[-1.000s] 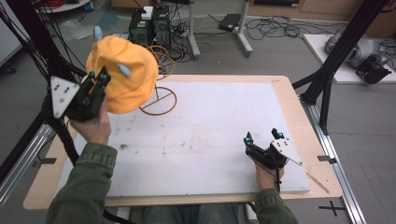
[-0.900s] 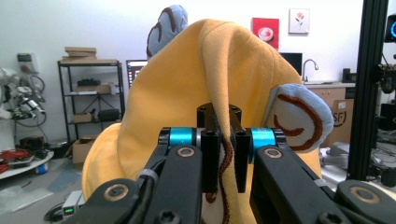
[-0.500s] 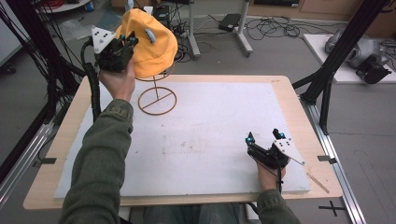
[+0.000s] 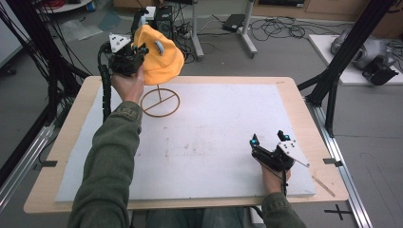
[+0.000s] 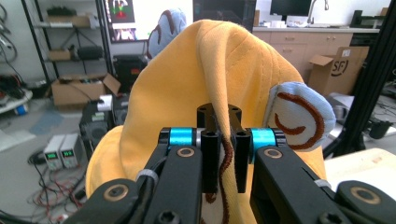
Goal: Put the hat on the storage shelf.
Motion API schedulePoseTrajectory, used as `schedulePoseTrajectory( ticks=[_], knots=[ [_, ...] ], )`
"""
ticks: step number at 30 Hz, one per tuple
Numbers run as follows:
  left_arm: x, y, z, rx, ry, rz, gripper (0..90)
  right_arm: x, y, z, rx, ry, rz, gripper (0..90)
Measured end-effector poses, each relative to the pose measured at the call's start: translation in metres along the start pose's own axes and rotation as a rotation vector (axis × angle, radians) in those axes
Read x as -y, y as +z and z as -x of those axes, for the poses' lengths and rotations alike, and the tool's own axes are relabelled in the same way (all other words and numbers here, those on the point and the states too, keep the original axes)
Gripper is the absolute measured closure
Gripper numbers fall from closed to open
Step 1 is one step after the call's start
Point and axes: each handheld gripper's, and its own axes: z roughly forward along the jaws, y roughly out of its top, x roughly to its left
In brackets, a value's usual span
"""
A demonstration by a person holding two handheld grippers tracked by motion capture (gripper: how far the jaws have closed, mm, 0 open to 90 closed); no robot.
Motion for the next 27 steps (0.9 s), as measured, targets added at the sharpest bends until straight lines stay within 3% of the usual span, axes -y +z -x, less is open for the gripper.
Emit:
schedulePoseTrajectory(
  ticks=[15,17,18,19,20,21,24,27],
  knots=[
    [-0.005,0.001,-0.001,0.024,-0.005,-0.019,83.2,-0.001,0.000,0.002,0.003,0.013,0.003,5.7],
    [-0.006,0.001,-0.002,0.018,-0.017,-0.006,64.5,-0.001,0.000,0.003,0.002,0.014,0.003,5.7],
    [-0.007,0.000,-0.003,0.020,-0.030,0.007,64.5,-0.001,0.000,0.003,0.002,0.014,0.003,5.7],
    [-0.010,-0.004,-0.005,0.015,-0.032,0.034,42.4,-0.001,0.000,0.003,0.003,0.009,0.006,5.7],
    [-0.010,-0.004,-0.005,0.015,-0.032,0.034,30.1,-0.001,0.000,0.003,0.003,0.011,0.006,5.7],
    [-0.013,-0.010,-0.006,0.016,-0.026,0.066,24.6,-0.001,0.000,0.002,0.001,0.016,0.002,5.7],
    [-0.015,-0.014,-0.007,0.005,-0.015,0.075,17.1,-0.001,0.000,0.002,0.000,0.018,0.004,5.7],
    [-0.017,-0.029,-0.010,-0.006,-0.004,0.096,16.6,-0.001,0.000,0.002,0.003,0.015,0.010,5.7]
  ],
)
